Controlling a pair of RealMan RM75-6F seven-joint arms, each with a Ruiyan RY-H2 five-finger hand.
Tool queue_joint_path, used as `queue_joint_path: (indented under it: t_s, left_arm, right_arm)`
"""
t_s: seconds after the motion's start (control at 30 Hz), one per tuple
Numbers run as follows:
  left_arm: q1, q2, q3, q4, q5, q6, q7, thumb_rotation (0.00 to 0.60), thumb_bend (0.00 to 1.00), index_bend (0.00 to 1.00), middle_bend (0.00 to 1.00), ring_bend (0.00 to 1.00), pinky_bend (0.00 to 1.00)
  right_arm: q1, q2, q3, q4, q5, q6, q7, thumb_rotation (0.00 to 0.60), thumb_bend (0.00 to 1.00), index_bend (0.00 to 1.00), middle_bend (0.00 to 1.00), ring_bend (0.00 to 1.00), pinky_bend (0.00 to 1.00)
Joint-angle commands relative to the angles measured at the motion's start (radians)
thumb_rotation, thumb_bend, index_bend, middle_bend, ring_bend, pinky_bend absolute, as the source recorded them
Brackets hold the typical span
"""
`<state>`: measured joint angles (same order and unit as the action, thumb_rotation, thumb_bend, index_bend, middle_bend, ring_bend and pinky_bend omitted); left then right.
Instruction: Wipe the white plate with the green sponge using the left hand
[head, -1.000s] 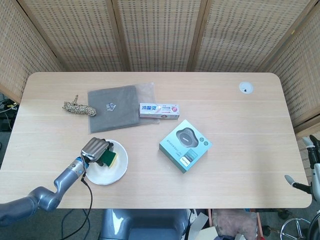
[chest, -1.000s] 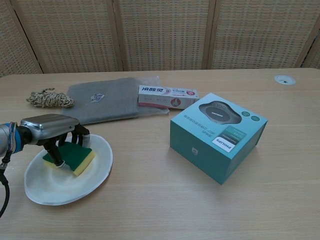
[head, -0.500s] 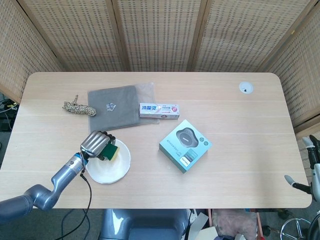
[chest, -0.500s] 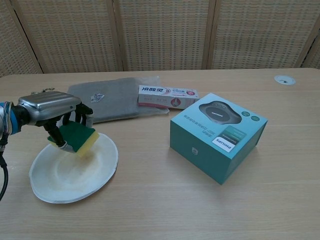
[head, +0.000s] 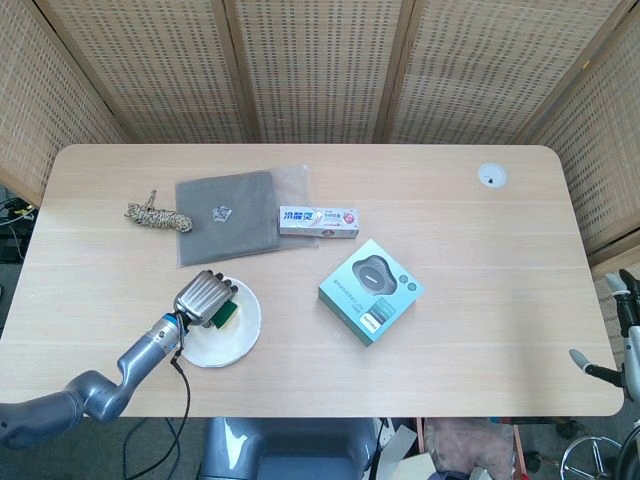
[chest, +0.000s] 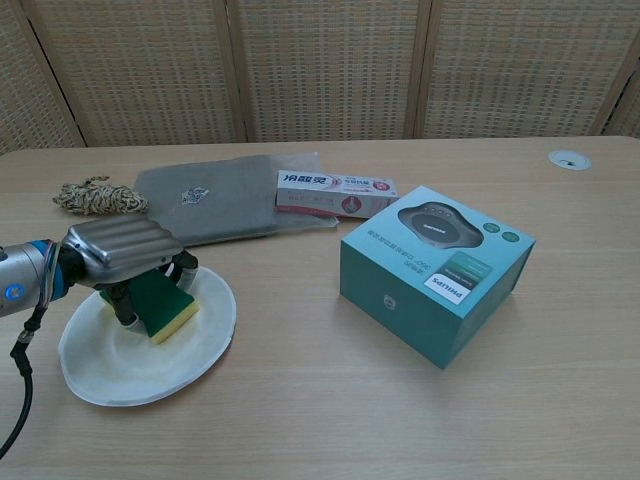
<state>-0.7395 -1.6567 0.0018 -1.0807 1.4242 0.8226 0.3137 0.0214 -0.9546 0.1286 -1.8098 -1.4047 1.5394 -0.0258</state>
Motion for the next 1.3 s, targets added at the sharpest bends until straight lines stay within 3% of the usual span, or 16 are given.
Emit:
queue_joint_path:
  t_s: [0.03, 0.43, 0.83, 1.03, 1.3]
  left_arm:
    - [0.000, -0.007, 0.004, 0.008, -0.003, -0.007, 0.005, 0.600, 0.04, 0.54, 0.49, 0.40, 0.49]
    - [0.001, -0.017, 0.006, 0.019, -0.006, -0.008, 0.013, 0.600, 0.04, 0.54, 0.49, 0.40, 0.49]
    - [0.000, 0.052, -0.050, -0.088, 0.003, 0.066, -0.131, 0.600, 0.05, 0.55, 0.50, 0.41, 0.49]
    - [0.009, 0.031, -0.062, -0.112, -0.050, 0.025, -0.222, 0.600, 0.05, 0.56, 0.51, 0.41, 0.34]
    - [0.015, -0.011, -0.069, -0.092, -0.093, -0.019, -0.302, 0.600, 0.05, 0.56, 0.51, 0.41, 0.31]
  right_arm:
    - [0.000, 0.000, 0.000, 0.000, 0.000, 0.000, 0.001, 0.600, 0.00, 0.00, 0.00, 0.00, 0.00]
    - [-0.001, 0.003, 0.001, -0.001, 0.000, 0.003, 0.005, 0.600, 0.00, 0.00, 0.00, 0.00, 0.00]
    - [-0.002, 0.004, -0.001, -0.006, -0.004, 0.005, 0.003, 0.600, 0.00, 0.00, 0.00, 0.00, 0.00]
    - [-0.001, 0.002, -0.001, -0.006, -0.002, 0.003, -0.001, 0.600, 0.00, 0.00, 0.00, 0.00, 0.00]
    - [0.000, 0.002, 0.001, -0.005, 0.001, 0.002, 0.001, 0.600, 0.00, 0.00, 0.00, 0.00, 0.00]
